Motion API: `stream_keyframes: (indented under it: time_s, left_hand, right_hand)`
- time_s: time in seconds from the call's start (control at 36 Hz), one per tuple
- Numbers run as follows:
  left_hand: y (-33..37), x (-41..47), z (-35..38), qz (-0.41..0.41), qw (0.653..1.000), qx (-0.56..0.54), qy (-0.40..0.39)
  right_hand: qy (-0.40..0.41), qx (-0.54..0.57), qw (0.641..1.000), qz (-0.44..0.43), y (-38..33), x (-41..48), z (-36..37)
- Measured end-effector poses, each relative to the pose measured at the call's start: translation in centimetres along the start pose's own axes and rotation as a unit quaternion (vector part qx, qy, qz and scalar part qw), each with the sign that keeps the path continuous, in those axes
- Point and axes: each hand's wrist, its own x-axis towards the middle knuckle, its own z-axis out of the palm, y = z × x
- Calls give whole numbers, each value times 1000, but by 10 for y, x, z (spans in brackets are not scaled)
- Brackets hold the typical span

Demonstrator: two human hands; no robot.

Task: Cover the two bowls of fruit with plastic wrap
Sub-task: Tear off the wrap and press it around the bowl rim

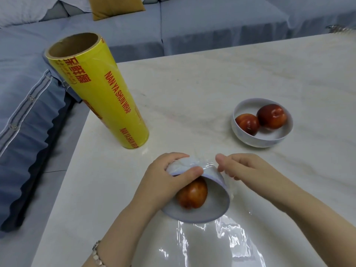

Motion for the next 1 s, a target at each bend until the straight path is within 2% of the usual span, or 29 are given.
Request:
stream_keyframes:
  time_s: [0.17,0.22,0.36,0.42,0.61,0.67,0.75,0.83,1.0]
  left_hand:
    - [3,-8,5,-2,1000,25,9]
    - [3,-9,6,-7,1000,23,15]
    - [4,-9,5,-10,999,24,22]
    - [4,-9,5,-7,999,25,20]
    - [8,-7,8,-7,999,34,5]
    - [9,-6,7,-9,999,30,8]
    - [9,-6,6,-9,999,37,0]
    - [8,-6,5,-14,999,45,2]
    - [8,-4,5,-14,999,37,2]
  right_hand:
    - [-90,-31,995,28,-25,10,0]
    - [-98,-36,994,35,-29,14,-1]
    - [-108,81,990,33,-34,16,-2]
    - [-104,95,990,29,-33,17,-1]
    - [-136,16,990,32,-40,21,-4]
    - [-139,23,990,20,-41,21,-4]
    - [-100,49,994,-6,-40,24,-1]
    - [-18,74,994,-76,-39,23,2]
    - [124,92,963,-222,-34,20,10]
